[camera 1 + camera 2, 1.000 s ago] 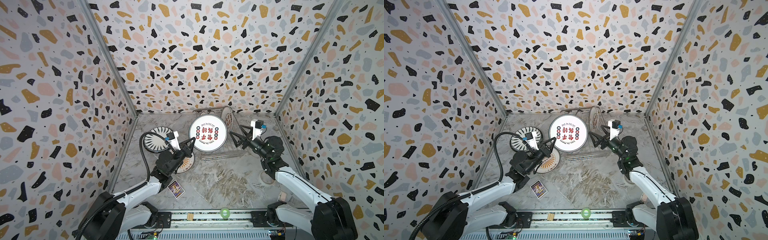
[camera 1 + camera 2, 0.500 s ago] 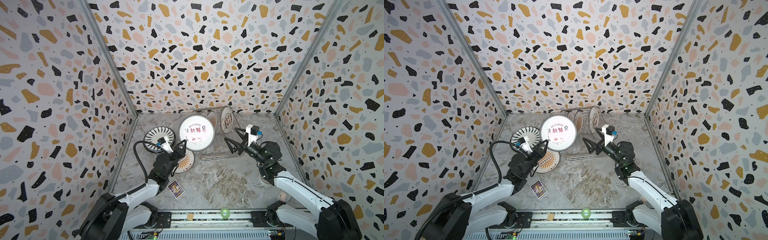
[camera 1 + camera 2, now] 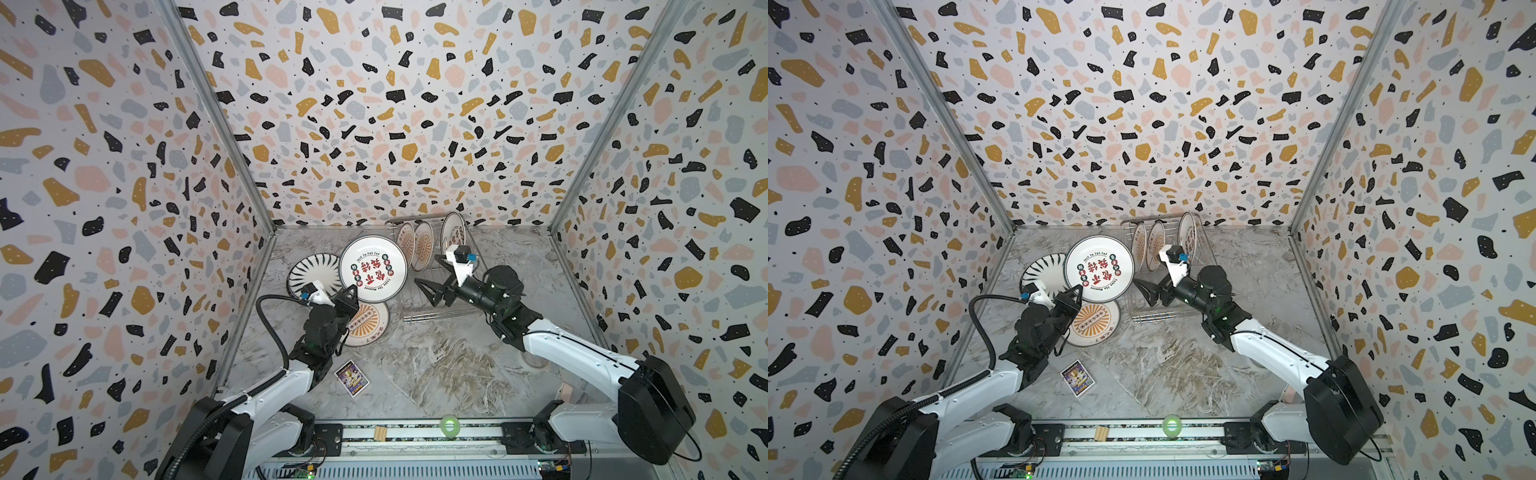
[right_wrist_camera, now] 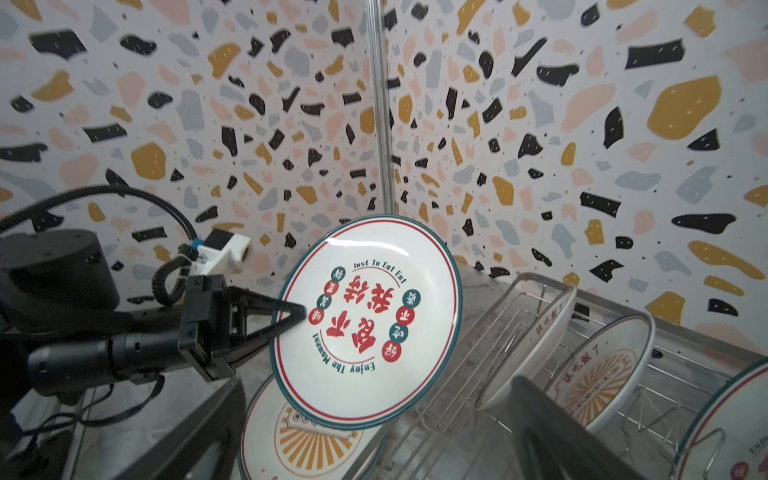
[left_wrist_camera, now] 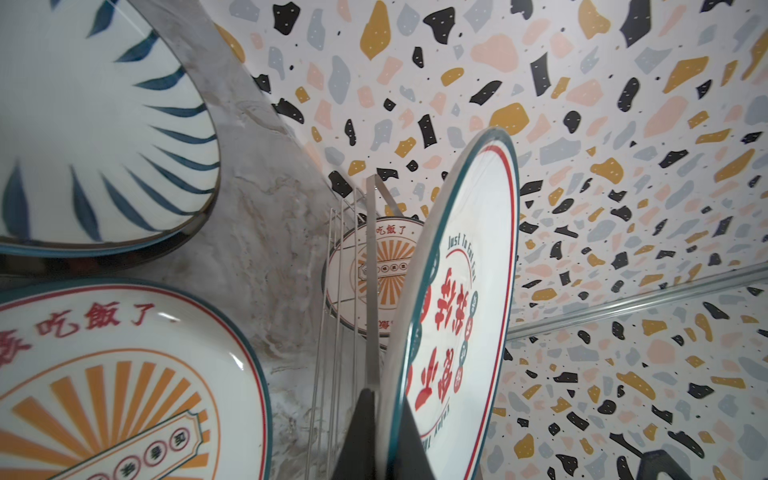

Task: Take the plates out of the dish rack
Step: 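Lower the red-lettered plate onto the sunburst plate with left gripper while right withdraws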

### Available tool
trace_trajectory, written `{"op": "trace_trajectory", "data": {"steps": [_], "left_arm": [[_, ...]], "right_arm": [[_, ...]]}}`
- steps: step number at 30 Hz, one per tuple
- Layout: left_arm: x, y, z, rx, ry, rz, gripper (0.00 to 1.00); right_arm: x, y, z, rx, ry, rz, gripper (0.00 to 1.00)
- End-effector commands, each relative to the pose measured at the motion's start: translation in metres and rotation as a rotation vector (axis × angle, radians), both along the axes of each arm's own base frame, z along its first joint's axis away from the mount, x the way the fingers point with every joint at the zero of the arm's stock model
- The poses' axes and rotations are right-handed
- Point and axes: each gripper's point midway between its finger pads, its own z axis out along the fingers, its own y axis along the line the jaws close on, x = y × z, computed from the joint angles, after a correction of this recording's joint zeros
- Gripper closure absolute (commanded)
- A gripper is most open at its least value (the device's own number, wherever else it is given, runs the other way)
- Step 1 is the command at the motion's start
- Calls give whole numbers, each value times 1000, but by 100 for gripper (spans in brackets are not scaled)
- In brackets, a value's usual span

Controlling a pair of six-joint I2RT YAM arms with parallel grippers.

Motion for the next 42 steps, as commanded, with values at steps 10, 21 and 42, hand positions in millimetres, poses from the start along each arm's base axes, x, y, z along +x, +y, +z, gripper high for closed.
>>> {"op": "trace_trajectory", "data": {"steps": [10, 21, 42], "left_arm": [[-5, 27, 6, 5, 30, 91, 100], [-7, 45, -13, 19, 103, 100, 100], [-41, 43, -87, 5, 271, 35, 100]], "right_arm": [[3, 39, -17, -115, 21, 59, 1], [6, 83, -48, -197, 78, 130, 1], [32, 121, -106, -390, 179, 102, 1]]}}
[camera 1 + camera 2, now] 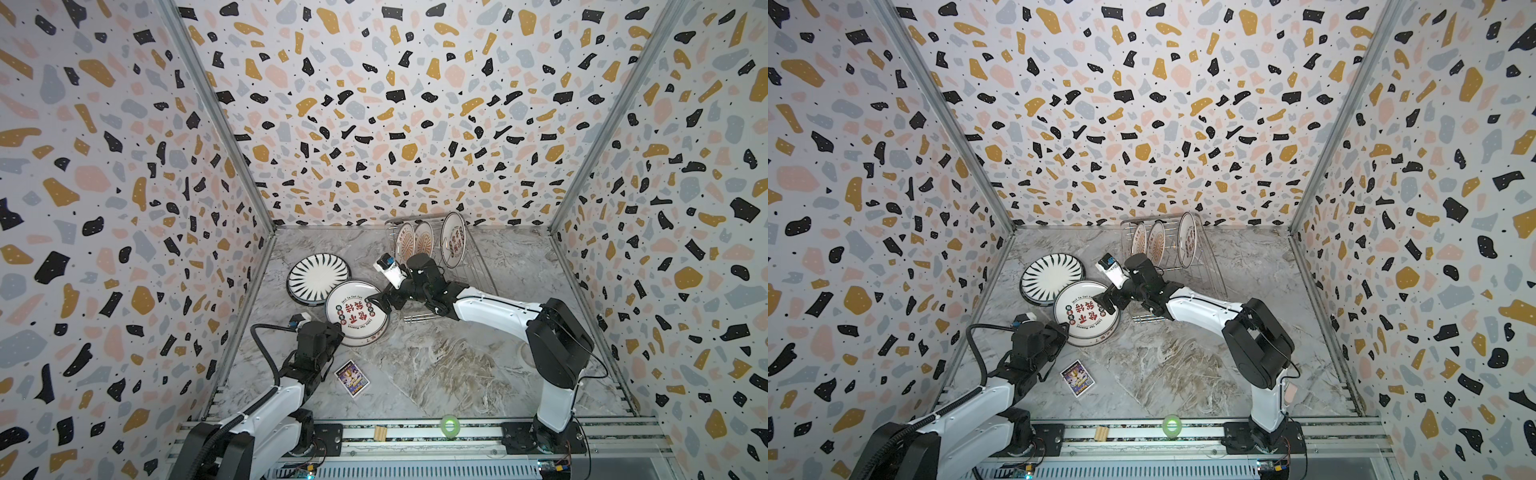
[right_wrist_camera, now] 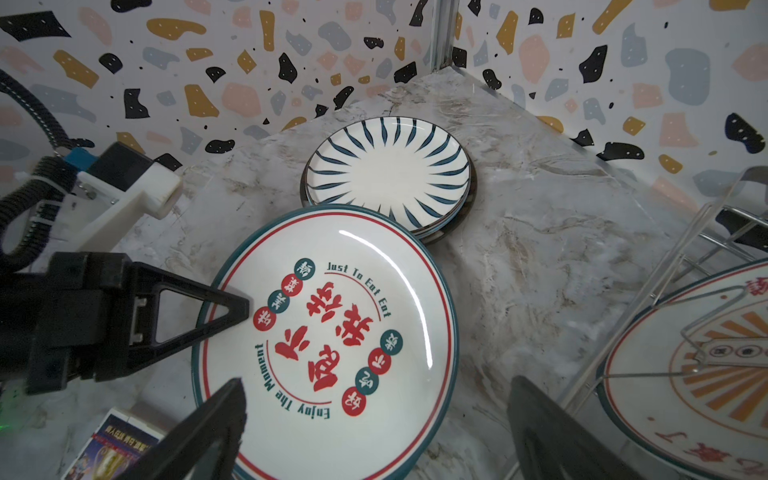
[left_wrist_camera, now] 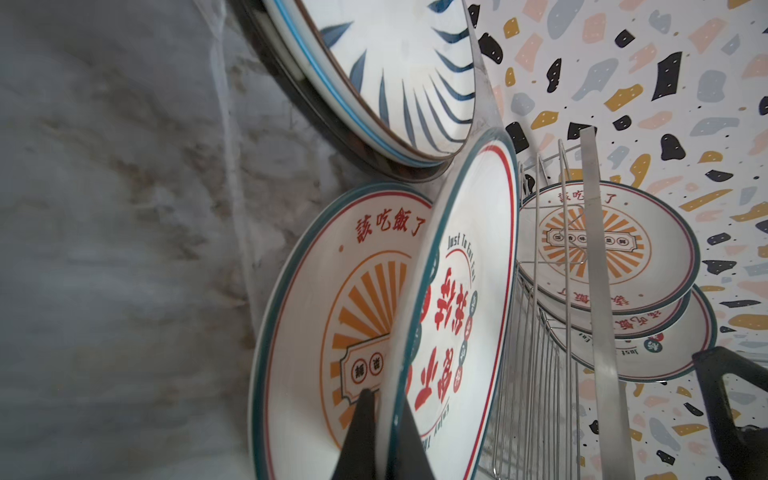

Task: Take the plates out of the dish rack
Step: 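Lower the red-lettered plate onto the sunburst plate with left gripper while right withdraws, then open the left gripper and lift it off the red-lettered plate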

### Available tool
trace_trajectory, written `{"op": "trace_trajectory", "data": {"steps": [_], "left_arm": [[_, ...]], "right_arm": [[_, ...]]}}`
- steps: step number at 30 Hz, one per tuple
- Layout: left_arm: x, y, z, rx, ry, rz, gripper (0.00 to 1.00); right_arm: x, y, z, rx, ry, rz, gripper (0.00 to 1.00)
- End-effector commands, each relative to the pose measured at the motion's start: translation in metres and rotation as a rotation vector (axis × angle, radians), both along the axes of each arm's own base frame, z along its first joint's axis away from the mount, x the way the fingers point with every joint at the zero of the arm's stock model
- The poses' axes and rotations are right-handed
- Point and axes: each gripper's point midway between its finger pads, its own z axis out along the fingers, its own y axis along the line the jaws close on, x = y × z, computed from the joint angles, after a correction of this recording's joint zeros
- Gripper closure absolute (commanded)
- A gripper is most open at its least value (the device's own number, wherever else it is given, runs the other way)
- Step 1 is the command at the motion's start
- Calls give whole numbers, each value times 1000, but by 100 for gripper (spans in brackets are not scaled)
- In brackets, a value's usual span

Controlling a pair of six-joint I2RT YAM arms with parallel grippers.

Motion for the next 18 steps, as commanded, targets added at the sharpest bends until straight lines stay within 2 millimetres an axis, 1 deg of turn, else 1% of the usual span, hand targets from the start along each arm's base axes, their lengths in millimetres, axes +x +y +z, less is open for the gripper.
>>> {"op": "trace_trajectory", "data": {"steps": [1, 6, 12, 16, 18], "left_arm": [[12, -6, 25, -55, -95, -5, 100], [12, -10, 18, -77, -71, -18, 100], [8, -6, 4, -65, -32, 3, 100], [5, -2, -4, -64, -10, 27, 98], [4, -1, -8, -61, 0, 33, 93]], "right_arm": [[2, 0, 13, -1, -25, -5, 1], [4, 1, 8, -20, -27, -13, 1], [0, 3, 7, -29, -31, -9, 1], [-1, 6, 4, -37, -35, -6, 1], [0, 6, 3, -43, -38, -10, 1]]}}
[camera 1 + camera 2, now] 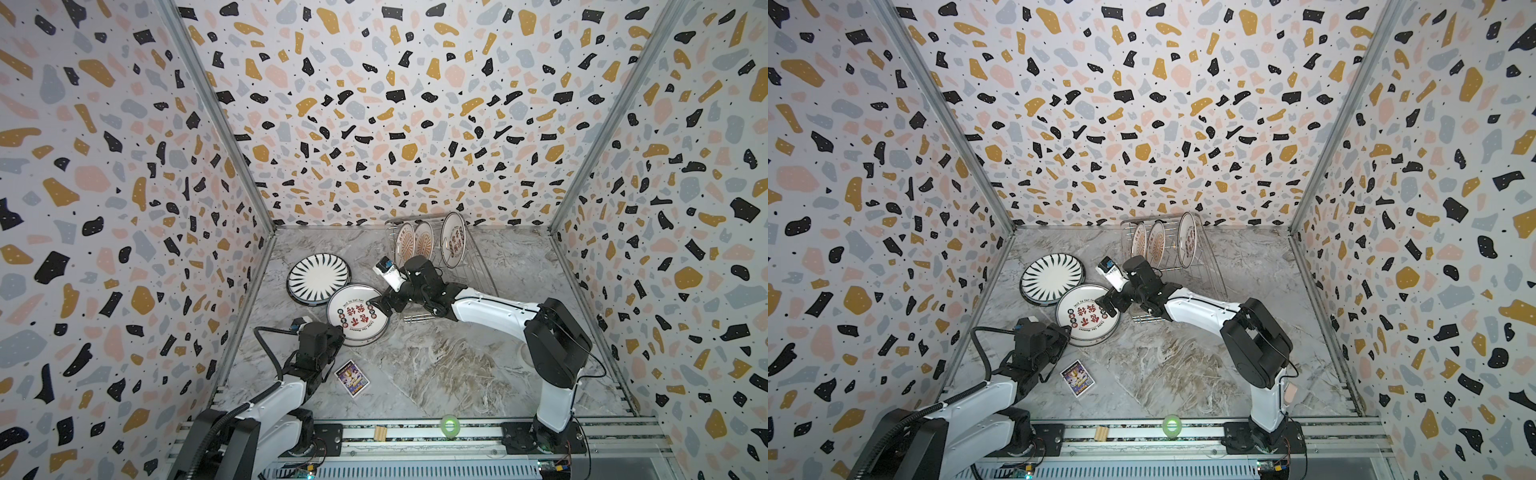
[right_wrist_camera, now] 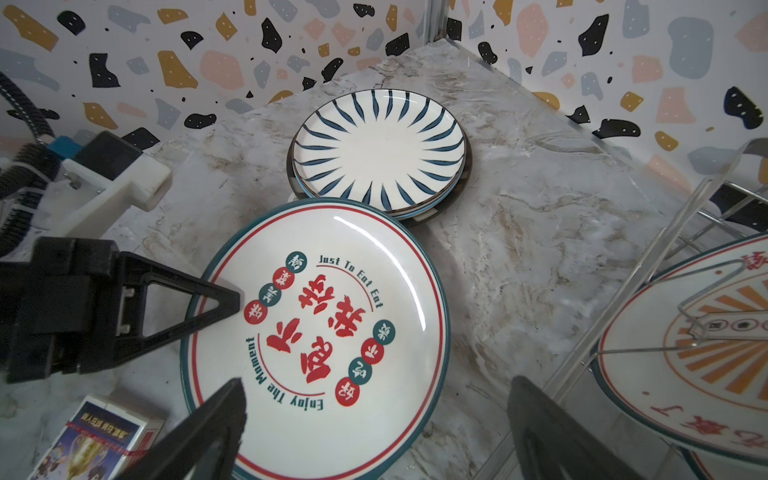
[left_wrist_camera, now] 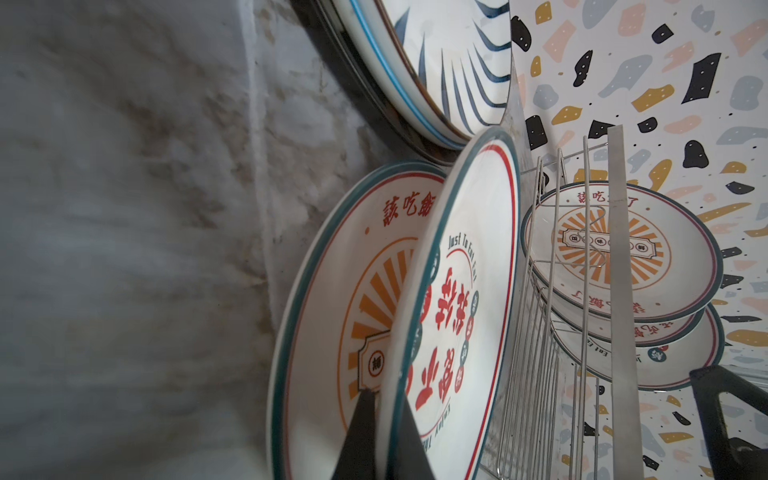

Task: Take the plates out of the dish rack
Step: 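Open the left gripper and lift it off the red-lettered plate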

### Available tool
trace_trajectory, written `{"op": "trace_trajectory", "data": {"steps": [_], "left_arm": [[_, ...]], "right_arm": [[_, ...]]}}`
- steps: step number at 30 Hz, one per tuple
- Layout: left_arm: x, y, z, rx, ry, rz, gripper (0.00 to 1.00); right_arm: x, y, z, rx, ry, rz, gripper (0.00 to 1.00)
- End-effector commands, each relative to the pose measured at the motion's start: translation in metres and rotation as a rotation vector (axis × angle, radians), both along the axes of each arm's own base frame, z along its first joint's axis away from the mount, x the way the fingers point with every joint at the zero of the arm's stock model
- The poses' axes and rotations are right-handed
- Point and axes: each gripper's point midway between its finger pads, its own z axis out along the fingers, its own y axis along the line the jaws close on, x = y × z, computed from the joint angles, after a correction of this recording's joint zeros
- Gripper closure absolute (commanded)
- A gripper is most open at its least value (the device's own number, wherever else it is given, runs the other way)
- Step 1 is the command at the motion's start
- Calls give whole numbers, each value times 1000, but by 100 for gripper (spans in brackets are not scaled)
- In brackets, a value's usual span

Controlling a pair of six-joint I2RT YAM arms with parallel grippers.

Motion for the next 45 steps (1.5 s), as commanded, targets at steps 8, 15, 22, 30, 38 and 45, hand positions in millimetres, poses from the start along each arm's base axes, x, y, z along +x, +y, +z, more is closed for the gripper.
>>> {"op": "trace_trajectory", "data": {"steps": [8, 15, 22, 30, 38, 45], "left_arm": [[5, 7, 8, 23, -42, 27, 85], [4, 11, 4, 48, -29, 41, 79], [1, 20, 8, 107, -47, 58, 66], [1, 29, 24, 182, -95, 69, 62], [3, 19, 25, 178, -129, 3, 56], [2, 23, 23, 228, -113, 1, 36]], "right_arm": [[4, 6, 15, -2, -46, -13, 1], [7, 3, 14, -15, -57, -33, 1], [8, 2, 16, -16, -61, -38, 1], [7, 2, 20, -9, -68, -35, 1], [7, -1, 24, -7, -75, -44, 1], [7, -3, 26, -6, -81, -52, 1]]}}
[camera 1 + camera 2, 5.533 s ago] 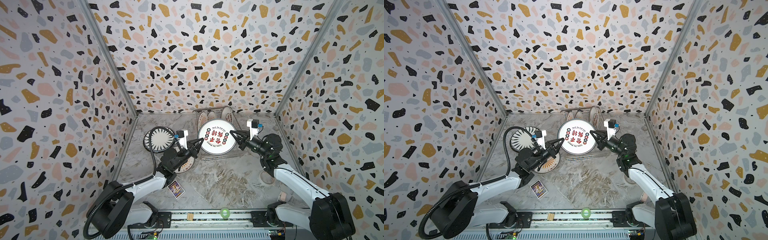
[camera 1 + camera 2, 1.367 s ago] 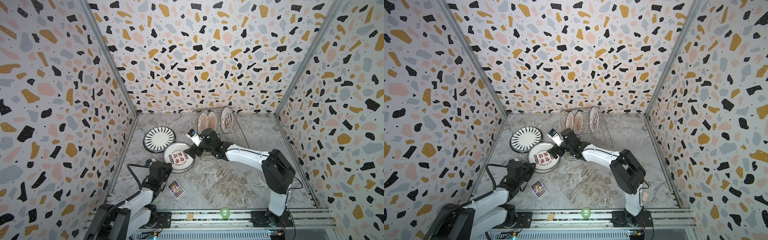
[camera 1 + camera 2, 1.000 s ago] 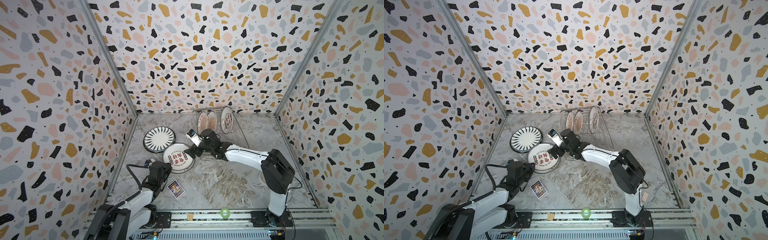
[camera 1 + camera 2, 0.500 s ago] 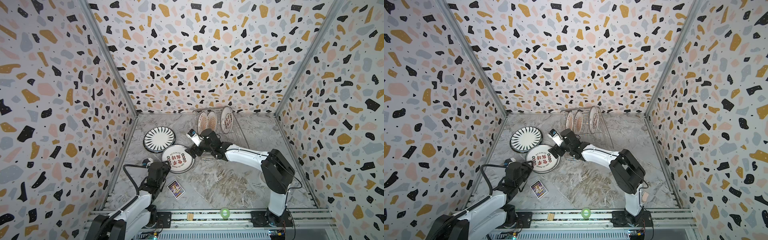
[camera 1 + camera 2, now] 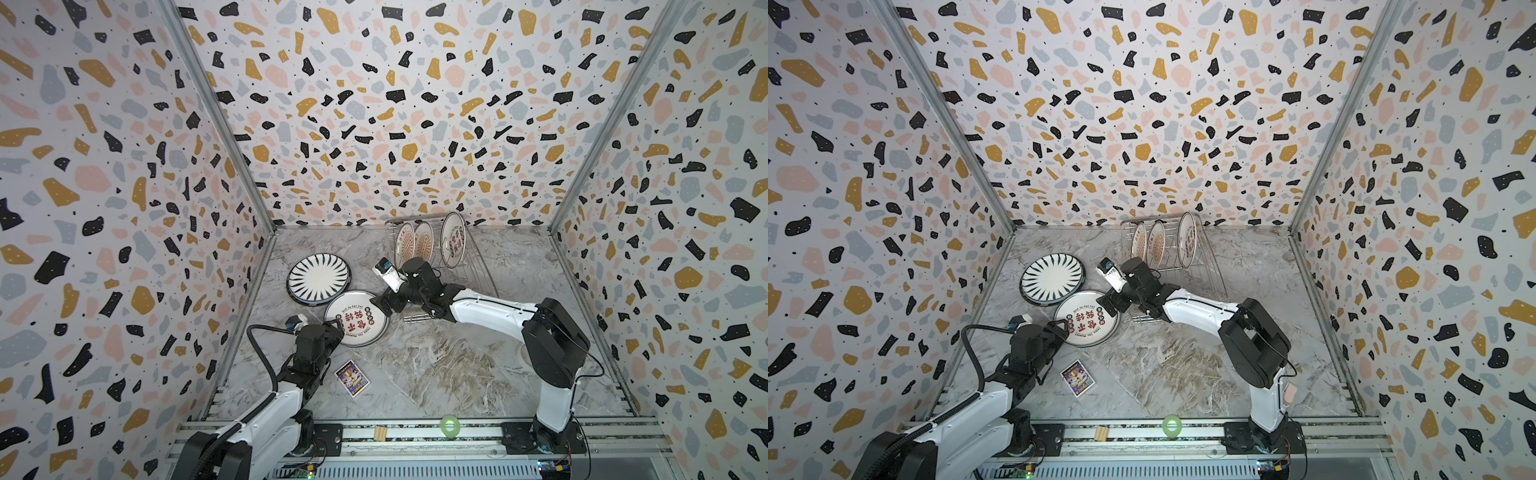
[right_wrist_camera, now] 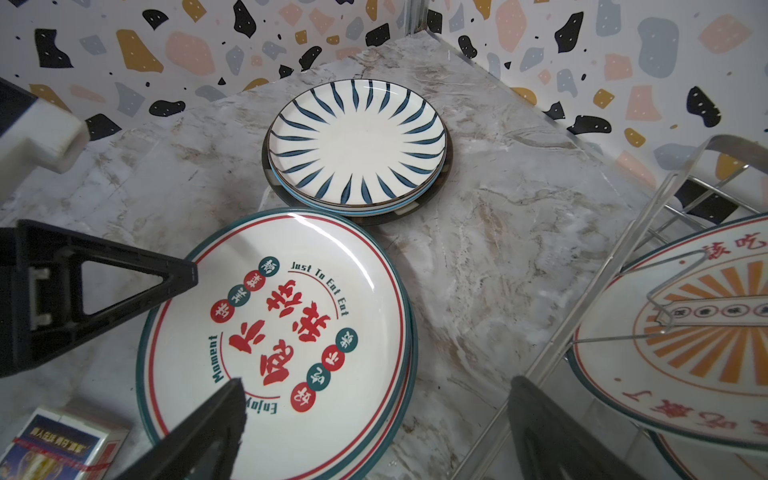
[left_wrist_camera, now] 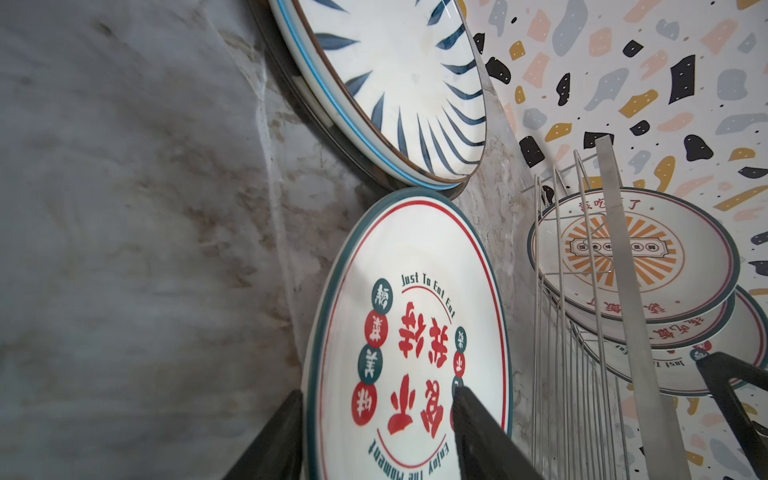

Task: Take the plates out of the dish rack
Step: 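Open the left gripper and lift it off the red-lettered plate, then swing the left gripper back toward the rack while the right gripper moves to the rack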

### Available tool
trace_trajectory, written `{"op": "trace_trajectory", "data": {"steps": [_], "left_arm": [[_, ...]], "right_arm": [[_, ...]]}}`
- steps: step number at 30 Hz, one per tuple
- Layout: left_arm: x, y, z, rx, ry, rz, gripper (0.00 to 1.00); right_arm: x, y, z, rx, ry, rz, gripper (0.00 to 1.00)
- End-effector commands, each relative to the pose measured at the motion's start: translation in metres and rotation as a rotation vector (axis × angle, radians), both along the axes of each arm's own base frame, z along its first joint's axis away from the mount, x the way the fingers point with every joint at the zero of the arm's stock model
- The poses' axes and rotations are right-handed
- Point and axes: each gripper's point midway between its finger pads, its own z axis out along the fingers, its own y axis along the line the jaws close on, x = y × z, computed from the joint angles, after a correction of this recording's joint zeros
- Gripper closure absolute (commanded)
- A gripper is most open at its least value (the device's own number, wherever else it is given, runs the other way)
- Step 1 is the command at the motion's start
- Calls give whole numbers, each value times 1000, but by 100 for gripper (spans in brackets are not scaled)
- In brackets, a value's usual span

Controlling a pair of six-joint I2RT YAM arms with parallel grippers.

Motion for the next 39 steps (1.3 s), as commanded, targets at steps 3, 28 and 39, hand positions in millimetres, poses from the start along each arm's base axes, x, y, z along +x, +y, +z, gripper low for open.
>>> {"op": "trace_trajectory", "data": {"steps": [3, 28, 39], "left_arm": [[3, 4, 11, 41, -38, 2, 29], [10, -67, 195, 77, -712, -306, 0], [3, -128, 260, 74, -956, -522, 0]], "right_arm": [[-1, -2, 35, 31, -55, -10, 1], [7, -124, 170, 404, -242, -324, 1], [45, -202, 164, 436, -192, -549, 1]]}}
